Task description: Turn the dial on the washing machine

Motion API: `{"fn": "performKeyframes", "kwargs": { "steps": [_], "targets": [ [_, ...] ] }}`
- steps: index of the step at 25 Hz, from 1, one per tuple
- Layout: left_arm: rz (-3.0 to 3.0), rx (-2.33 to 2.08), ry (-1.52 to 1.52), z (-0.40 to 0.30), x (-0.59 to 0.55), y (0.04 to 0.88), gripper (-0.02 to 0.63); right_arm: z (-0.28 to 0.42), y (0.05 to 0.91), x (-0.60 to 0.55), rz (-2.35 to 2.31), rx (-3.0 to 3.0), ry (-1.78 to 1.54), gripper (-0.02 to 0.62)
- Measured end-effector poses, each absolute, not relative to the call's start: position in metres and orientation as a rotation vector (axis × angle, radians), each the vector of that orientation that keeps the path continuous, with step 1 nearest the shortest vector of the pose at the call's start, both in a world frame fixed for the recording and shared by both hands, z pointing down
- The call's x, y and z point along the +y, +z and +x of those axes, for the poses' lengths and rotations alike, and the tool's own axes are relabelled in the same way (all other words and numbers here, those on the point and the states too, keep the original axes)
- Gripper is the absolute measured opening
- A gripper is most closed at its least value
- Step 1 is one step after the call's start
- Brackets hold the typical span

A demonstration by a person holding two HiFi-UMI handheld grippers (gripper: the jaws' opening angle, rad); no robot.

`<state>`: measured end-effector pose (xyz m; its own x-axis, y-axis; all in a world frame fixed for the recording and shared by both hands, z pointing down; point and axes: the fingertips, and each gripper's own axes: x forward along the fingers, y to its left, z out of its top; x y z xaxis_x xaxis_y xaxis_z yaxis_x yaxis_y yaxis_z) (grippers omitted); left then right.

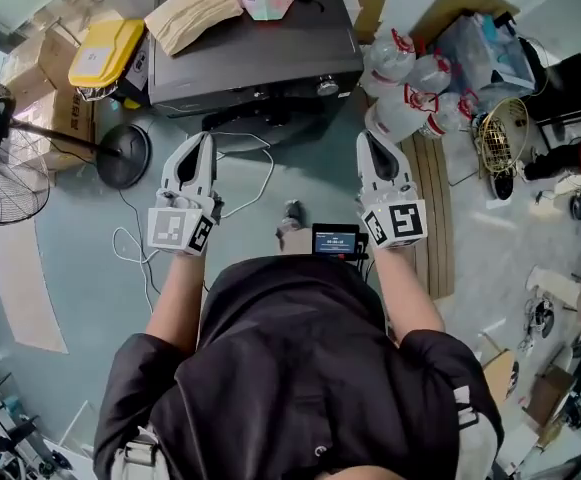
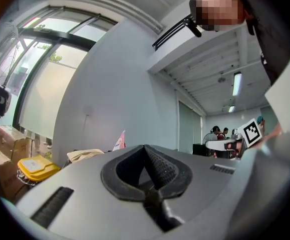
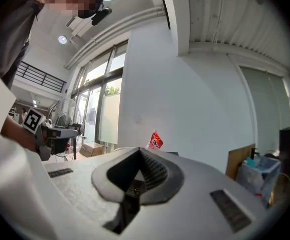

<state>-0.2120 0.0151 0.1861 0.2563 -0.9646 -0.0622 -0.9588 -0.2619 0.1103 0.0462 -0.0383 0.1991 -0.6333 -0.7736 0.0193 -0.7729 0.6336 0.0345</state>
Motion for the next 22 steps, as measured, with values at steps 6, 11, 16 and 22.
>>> {"fn": "performKeyframes", "kwargs": {
  "steps": [6,11,16,22],
  "targets": [
    [2.44,-1.83,-0.2,-0.223,0.105,0.195,-0.005,0.034,0.195,0.06,1.358,-2.811,-0.022,0.002],
    [2.43,-1.825,-0.136,-0.237,0.198,0.219,-0.005,0.02,0.222,0.158,1.389,-2.733,0.053,0.002],
    [2.347,-1.852,-0.117,-0.245,0.272,0.238,-0.008,0.021,0.234,0.221,1.362,-2.717,0.127,0.002],
    [2.346,-1.907,-0.107,-0.221,0.328,0.229,-0.008,0.04,0.225,0.265,1.303,-2.773,0.099,0.002]
  ]
}}
